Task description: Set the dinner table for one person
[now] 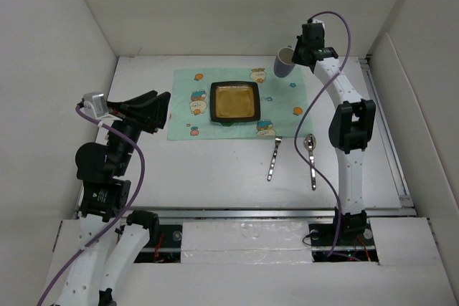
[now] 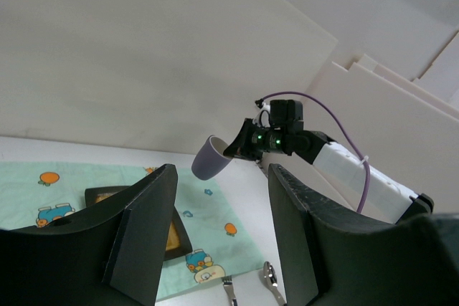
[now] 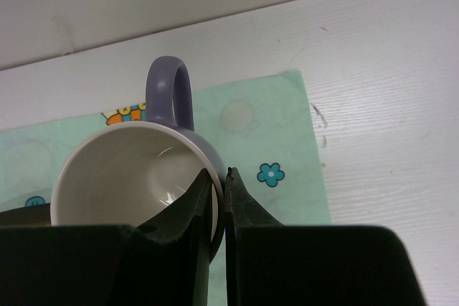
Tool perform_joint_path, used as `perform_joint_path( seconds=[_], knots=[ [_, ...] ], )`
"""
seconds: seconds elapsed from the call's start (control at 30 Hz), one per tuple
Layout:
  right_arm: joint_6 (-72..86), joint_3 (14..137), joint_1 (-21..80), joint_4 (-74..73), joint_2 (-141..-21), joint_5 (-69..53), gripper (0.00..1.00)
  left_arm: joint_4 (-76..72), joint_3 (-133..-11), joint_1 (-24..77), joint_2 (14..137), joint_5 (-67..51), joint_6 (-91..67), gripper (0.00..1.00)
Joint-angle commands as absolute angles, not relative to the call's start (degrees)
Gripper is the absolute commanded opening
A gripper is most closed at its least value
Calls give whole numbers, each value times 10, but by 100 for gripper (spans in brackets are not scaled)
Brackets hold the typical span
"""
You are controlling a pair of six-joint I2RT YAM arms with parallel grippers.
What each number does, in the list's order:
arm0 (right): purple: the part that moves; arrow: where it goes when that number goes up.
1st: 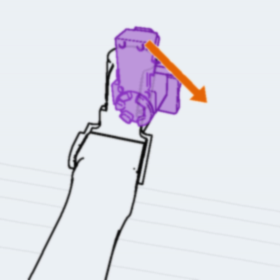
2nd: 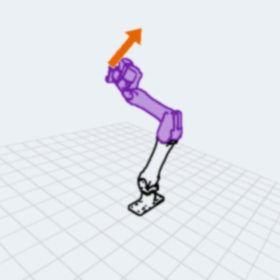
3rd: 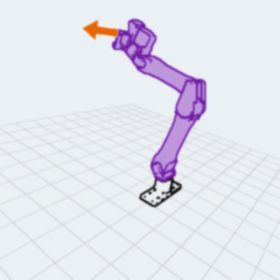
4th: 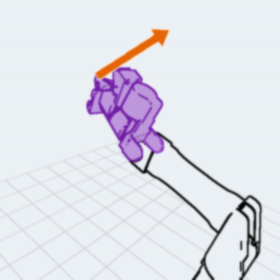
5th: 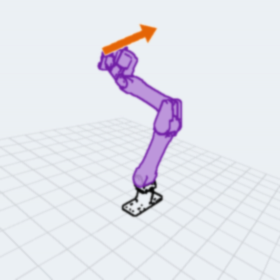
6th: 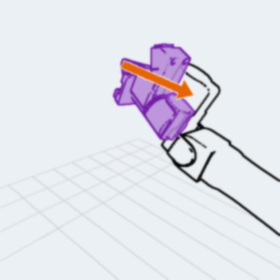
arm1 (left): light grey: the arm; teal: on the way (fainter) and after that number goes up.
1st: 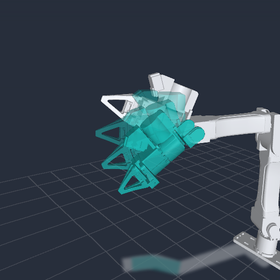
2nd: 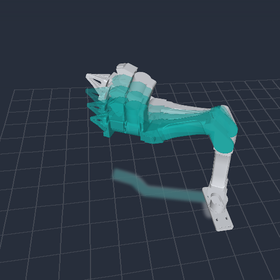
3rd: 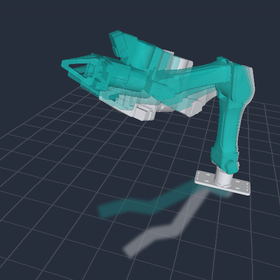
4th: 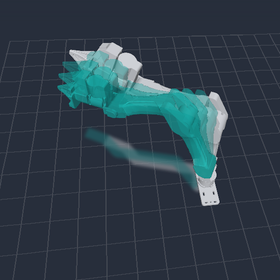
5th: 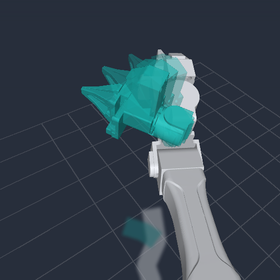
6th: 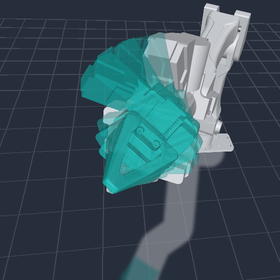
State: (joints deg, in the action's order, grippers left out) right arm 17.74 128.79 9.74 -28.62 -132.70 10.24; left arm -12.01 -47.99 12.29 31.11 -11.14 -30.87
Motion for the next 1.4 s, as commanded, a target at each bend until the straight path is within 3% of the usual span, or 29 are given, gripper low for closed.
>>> perform_joint_path(
  seconds=[0.0,0.43,1.13,1.37],
  knots=[
    [175,1335,81,-250,-1319,98,0,-122,-512,125,334,-127,-303,50],
    [167,1426,65,-300,-1398,105,0,-104,-527,120,388,-159,-309,49],
    [161,1380,70,-287,-1397,129,0,-104,-526,109,403,-165,-316,48],
    [163,1368,70,-283,-1392,121,8,-99,-531,109,407,-171,-313,48]
  ],
)
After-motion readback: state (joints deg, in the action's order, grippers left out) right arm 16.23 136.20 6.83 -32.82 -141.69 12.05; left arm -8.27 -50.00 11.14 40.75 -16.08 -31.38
